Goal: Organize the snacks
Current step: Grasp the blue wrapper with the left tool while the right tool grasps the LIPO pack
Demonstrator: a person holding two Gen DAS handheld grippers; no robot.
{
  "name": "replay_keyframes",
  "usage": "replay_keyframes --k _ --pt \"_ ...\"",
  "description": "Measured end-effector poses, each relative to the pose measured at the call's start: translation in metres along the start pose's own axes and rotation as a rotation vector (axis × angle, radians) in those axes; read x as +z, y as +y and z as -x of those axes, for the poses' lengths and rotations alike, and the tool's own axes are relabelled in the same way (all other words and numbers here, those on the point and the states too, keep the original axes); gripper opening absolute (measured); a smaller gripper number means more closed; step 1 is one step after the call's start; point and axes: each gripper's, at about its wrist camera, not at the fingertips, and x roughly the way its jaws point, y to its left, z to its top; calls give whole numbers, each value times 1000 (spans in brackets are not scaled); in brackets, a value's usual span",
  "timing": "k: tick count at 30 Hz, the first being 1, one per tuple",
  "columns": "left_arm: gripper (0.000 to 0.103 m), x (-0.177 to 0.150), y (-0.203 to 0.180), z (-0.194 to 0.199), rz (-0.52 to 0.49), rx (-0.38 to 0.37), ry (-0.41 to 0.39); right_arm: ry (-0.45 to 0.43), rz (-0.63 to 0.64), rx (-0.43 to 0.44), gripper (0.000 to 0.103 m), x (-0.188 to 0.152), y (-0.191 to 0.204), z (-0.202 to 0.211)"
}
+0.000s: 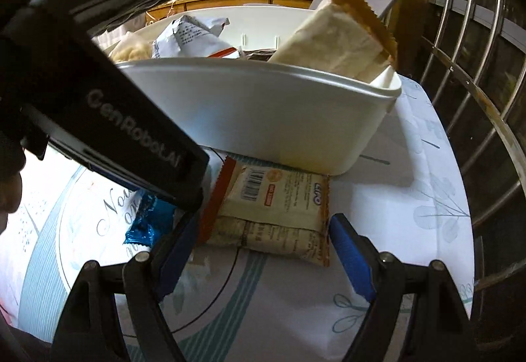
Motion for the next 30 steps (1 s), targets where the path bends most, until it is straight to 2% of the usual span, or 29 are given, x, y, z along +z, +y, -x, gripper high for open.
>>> replay_keyframes --k 5,15,18,19,30 --pt "32 2 0 0 1 35 -1 30 9 5 75 -1 0 -4" --pt "29 1 15 8 25 32 21 46 33 -5 61 0 0 1" --pt "29 -3 23 17 31 33 15 54 35 -11 53 1 0 4" --pt "29 2 18 16 31 35 14 58 32 -9 48 1 0 6" --pt "29 -17 42 71 72 43 -30 122 81 56 35 4 31 36"
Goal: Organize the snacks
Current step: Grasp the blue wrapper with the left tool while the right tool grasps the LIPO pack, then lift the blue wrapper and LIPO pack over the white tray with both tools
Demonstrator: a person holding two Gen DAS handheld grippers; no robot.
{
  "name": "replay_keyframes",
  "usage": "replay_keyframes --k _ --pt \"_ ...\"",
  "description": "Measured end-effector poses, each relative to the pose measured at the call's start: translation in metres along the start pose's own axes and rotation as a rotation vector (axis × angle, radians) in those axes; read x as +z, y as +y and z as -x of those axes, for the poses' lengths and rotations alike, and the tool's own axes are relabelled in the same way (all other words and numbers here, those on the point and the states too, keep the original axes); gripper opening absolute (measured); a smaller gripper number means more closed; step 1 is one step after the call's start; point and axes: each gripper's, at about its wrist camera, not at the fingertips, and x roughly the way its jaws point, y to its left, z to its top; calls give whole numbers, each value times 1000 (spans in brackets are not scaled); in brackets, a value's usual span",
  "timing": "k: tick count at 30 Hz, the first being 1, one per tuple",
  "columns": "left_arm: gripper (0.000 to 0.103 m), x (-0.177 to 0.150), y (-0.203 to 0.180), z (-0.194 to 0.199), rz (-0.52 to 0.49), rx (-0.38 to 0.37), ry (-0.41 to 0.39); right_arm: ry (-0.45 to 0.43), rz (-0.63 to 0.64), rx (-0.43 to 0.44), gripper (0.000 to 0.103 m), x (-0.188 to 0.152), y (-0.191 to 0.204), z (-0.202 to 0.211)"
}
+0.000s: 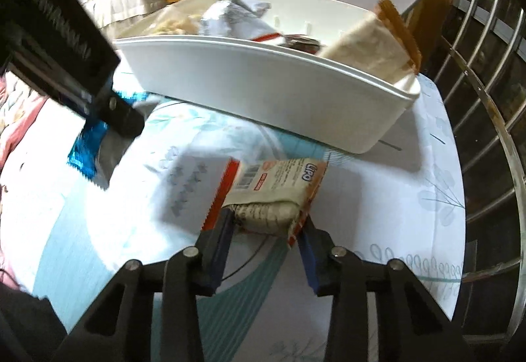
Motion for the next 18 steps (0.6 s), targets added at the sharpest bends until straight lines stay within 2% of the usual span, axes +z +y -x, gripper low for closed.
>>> replay_keyframes --k 7,8,18 --pt "29 -6 32 44 31 6 -54 -40 51 57 29 15 29 26" --pt "29 -16 44 59 31 6 -60 -46 52 67 28 18 31 29" --pt "29 7 67 118 -5 12 -145 -193 101 125 27 73 53 70"
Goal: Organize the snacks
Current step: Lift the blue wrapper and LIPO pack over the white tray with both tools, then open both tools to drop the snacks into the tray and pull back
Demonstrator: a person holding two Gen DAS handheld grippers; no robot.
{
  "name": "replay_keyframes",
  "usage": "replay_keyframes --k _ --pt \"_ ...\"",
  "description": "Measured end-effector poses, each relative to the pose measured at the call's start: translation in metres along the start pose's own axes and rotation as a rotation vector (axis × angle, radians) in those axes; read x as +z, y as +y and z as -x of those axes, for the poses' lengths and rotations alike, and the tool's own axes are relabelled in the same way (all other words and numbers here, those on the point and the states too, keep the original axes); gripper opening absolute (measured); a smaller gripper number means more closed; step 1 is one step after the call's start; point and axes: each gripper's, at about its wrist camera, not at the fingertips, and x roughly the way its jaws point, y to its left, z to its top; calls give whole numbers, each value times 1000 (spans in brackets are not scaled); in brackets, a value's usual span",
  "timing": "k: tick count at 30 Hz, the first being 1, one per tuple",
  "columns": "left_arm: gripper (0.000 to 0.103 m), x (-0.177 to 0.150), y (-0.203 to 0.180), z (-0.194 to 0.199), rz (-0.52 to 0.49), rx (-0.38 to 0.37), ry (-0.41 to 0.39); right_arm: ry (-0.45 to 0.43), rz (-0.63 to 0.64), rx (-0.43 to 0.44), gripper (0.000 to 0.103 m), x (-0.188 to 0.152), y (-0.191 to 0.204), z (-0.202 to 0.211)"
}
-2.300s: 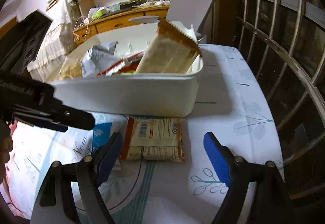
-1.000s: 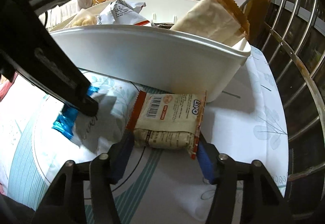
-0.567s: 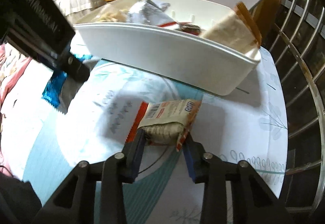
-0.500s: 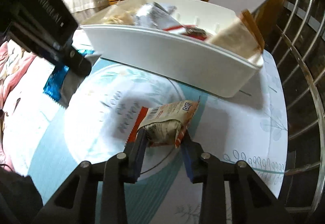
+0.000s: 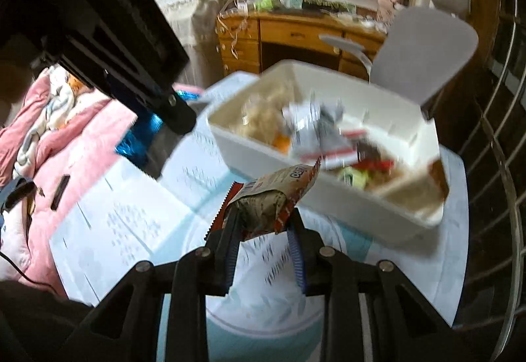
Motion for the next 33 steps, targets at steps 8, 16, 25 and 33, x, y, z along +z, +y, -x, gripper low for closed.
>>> replay_keyframes --k 8,16,25,33 --pt "29 37 -9 29 -34 -35 -99 -77 -18 -63 27 38 -20 9" --pt "29 72 -32 49 -97 -81 -203 -126 -68 -178 16 61 -62 17" --pt "29 89 -50 46 -110 -148 -228 -126 -118 -218 16 63 -88 24" --pt "49 75 -58 40 -121 -138 -227 -99 -147 -208 17 50 -93 33"
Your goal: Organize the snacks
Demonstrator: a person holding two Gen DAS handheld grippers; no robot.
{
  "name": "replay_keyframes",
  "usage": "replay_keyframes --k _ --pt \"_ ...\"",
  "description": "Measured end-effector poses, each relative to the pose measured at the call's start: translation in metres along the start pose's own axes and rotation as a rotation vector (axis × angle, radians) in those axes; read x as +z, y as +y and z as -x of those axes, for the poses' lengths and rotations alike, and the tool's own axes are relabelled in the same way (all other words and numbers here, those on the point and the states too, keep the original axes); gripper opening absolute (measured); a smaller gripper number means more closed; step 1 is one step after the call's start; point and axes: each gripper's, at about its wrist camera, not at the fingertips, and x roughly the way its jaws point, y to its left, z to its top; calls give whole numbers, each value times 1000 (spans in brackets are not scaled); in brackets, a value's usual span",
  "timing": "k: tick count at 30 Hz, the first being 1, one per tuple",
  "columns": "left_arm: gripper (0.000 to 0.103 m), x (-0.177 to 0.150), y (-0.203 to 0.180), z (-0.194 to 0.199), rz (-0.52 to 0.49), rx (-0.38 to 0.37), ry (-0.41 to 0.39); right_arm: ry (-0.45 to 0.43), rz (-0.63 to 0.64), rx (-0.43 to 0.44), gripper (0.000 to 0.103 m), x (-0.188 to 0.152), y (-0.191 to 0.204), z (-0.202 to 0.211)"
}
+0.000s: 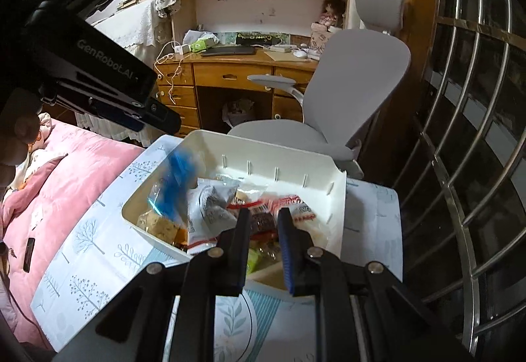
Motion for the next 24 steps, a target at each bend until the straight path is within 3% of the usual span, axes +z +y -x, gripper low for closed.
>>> replay_keyframes --k 2,11,14,18,24 --pt "60 -9 -2 -2 -4 6 8 15 -5 1 17 -5 -2 1" --pt "69 -75 15 -19 46 -15 81 155 -49 29 24 -44 -4 -3" --pt "77 -103 28 -19 67 -26 104 233 -124 47 25 -64 -4 -1" --pt "78 -145 51 -23 100 -87 143 326 -262 68 30 -97 2 8" --pt "80 -200 80 -14 131 -105 208 439 -468 100 49 -139 30 35"
